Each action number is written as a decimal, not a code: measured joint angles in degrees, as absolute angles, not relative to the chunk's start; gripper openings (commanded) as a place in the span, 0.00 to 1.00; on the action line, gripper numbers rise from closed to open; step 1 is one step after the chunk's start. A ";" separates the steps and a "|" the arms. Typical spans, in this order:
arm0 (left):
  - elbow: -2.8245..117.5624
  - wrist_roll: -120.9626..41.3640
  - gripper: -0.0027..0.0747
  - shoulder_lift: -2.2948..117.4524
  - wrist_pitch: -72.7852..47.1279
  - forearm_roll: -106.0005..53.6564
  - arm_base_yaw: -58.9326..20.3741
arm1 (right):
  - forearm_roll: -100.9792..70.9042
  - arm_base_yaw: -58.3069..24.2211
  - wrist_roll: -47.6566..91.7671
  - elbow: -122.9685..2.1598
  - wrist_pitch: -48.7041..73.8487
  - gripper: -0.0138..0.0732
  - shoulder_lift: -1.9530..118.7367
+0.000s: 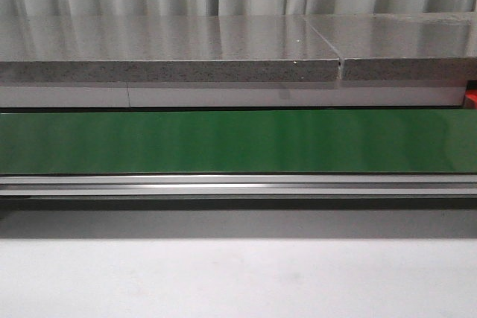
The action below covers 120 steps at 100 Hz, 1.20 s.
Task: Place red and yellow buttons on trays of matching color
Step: 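Move the left gripper down onto a red button and grasp it, then carry the red button onto the green belt and open the left gripper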
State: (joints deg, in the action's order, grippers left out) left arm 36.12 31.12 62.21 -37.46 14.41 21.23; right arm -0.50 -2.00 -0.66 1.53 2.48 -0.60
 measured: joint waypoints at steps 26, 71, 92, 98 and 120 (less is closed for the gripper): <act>39.53 31.12 0.88 70.49 -36.05 14.40 21.56 | -0.50 -2.00 -0.66 1.53 2.48 0.08 -0.60; 44.35 31.12 0.88 85.92 -33.87 16.10 21.75 | -0.50 -2.00 -0.66 1.53 2.48 0.08 -0.60; 44.49 31.12 0.66 87.42 -33.20 16.28 21.75 | -0.50 -2.00 -0.66 1.53 2.48 0.08 -0.60; 44.63 31.12 0.54 87.50 -33.20 16.28 21.75 | -0.50 -2.00 -0.66 1.53 2.48 0.08 -0.60; 44.62 31.12 0.07 87.50 -33.20 16.16 21.75 | -0.50 -2.00 -0.66 1.53 2.48 0.08 -0.60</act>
